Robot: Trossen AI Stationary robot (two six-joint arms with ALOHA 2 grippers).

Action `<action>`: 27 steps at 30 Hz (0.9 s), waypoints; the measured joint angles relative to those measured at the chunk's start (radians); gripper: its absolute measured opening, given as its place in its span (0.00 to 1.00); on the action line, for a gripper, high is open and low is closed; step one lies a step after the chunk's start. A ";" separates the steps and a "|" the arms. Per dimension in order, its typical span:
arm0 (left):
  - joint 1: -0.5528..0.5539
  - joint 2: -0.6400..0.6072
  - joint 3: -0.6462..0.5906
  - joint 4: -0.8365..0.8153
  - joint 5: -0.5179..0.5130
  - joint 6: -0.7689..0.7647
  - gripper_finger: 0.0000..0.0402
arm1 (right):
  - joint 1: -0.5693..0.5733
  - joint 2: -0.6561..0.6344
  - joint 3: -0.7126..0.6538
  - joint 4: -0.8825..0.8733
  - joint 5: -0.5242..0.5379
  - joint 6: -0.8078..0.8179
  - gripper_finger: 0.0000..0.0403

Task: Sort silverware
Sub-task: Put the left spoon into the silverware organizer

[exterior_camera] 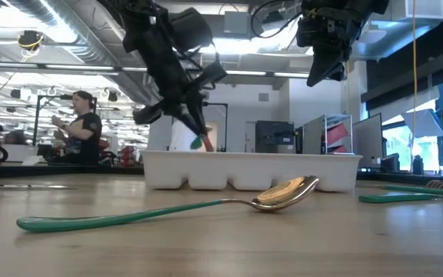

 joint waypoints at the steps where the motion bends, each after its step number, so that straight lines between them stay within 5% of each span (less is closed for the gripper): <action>1: -0.005 0.011 0.000 0.008 -0.002 -0.007 0.03 | 0.000 0.000 0.000 0.000 0.000 0.000 0.01; 27: -0.002 0.113 0.000 0.059 0.071 0.034 0.04 | 0.000 0.000 0.000 0.000 0.002 -0.001 0.01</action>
